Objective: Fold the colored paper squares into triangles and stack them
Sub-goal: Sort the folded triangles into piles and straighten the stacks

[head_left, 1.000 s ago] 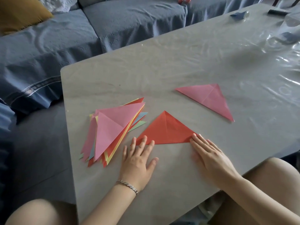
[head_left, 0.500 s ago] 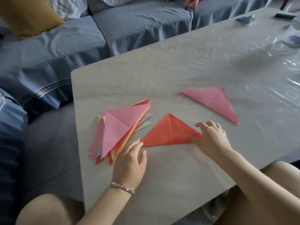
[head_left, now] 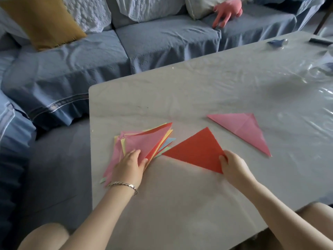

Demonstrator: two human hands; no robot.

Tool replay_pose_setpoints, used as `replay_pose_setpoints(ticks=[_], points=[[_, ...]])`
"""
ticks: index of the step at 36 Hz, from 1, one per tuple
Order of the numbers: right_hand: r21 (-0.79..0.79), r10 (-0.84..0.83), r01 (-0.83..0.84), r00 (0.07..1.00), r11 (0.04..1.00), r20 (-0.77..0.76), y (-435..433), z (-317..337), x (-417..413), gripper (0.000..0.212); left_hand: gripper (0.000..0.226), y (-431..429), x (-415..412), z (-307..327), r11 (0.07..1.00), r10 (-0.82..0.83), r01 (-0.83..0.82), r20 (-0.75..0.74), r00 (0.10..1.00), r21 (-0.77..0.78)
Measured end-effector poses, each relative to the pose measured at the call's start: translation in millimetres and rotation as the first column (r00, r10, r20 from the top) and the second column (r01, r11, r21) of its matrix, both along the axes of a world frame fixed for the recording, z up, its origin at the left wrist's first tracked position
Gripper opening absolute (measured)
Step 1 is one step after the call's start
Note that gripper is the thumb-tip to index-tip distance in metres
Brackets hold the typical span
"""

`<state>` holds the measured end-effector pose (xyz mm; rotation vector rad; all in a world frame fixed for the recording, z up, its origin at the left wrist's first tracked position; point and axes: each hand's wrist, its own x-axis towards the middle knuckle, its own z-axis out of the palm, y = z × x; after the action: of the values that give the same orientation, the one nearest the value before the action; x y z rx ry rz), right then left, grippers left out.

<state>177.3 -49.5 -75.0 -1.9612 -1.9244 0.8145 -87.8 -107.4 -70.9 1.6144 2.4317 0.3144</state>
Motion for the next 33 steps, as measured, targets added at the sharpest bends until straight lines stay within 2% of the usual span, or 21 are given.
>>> replay_pose_setpoints(ticks=[3,4,6,9,10,11,14,17,20,22,24,27,29,31,33], points=[[0.147,-0.172,0.194,0.974,0.97,-0.149,13.8,6.6,16.0,0.014,0.025,-1.2,-1.3,-1.0,0.989,0.021,-0.017,-0.028,0.999,0.144],[0.178,-0.212,0.242,0.962,0.954,-0.174,21.2,9.5,21.1,0.015,0.02,-2.0,-1.6,1.1,0.979,0.01,-0.002,-0.037,0.999,0.206],[0.204,-0.269,0.305,0.945,0.93,-0.186,38.1,15.1,31.1,0.021,0.009,-2.6,0.1,7.3,0.944,-0.041,0.07,-0.097,0.994,0.322],[0.192,-0.329,0.366,0.923,0.91,-0.199,63.4,20.0,41.8,0.029,0.008,-1.7,8.4,13.9,0.849,-0.087,0.17,-0.185,0.979,0.5],[0.198,-0.339,0.371,0.924,0.907,-0.18,69.8,20.3,44.1,0.032,0.003,-0.4,11.2,13.5,0.807,-0.111,0.211,-0.208,0.972,0.552],[0.204,-0.344,0.366,0.929,0.908,-0.135,75.1,19.9,46.5,0.038,0.01,0.0,15.4,13.7,0.777,-0.132,0.244,-0.229,0.964,0.58],[0.17,-0.317,0.299,0.943,0.939,0.096,84.8,13.5,55.7,0.055,0.028,1.4,30.2,11.7,0.73,-0.228,0.37,-0.305,0.924,0.575],[0.187,-0.228,0.167,0.897,0.968,0.38,86.5,-0.3,65.7,0.05,0.032,2.1,43.9,9.0,0.732,-0.281,0.402,-0.294,0.913,0.55],[0.297,-0.1,-0.018,0.921,0.955,0.377,80.9,-8.8,64.5,0.033,0.031,3.8,52.5,7.1,0.722,-0.309,0.423,-0.292,0.905,0.547],[0.286,0.042,-0.175,0.908,0.942,0.416,75.1,-12.9,61.6,0.03,0.031,4.5,57.8,7.4,0.712,-0.334,0.446,-0.297,0.895,0.542],[0.272,0.104,-0.245,0.889,0.931,0.445,69.9,-17.1,61.6,0.03,0.031,5.7,62.3,6.9,0.693,-0.372,0.486,-0.314,0.874,0.533],[0.293,0.06,-0.176,0.929,0.94,0.366,65.7,-19.6,65.8,0.031,0.031,6.0,69.0,3.5,0.672,-0.427,0.548,-0.345,0.836,0.498],[0.325,0.043,-0.12,0.971,0.938,0.235,62.8,-17.1,66.7,0.029,0.032,5.6,73.7,-1.6,0.655,-0.466,0.585,-0.354,0.811,0.478],[0.426,0.046,-0.071,0.997,0.902,0.069,55.5,-10.0,65.1,0.025,0.036,4.8,78.1,-8.8,0.644,-0.517,0.63,-0.36,0.776,0.433],[0.539,0.082,-0.062,0.997,0.84,-0.013,41.5,0.6,60.7,0.023,0.04,4.0,79.9,-20.1,0.631,-0.581,0.681,-0.355,0.733,0.372]])
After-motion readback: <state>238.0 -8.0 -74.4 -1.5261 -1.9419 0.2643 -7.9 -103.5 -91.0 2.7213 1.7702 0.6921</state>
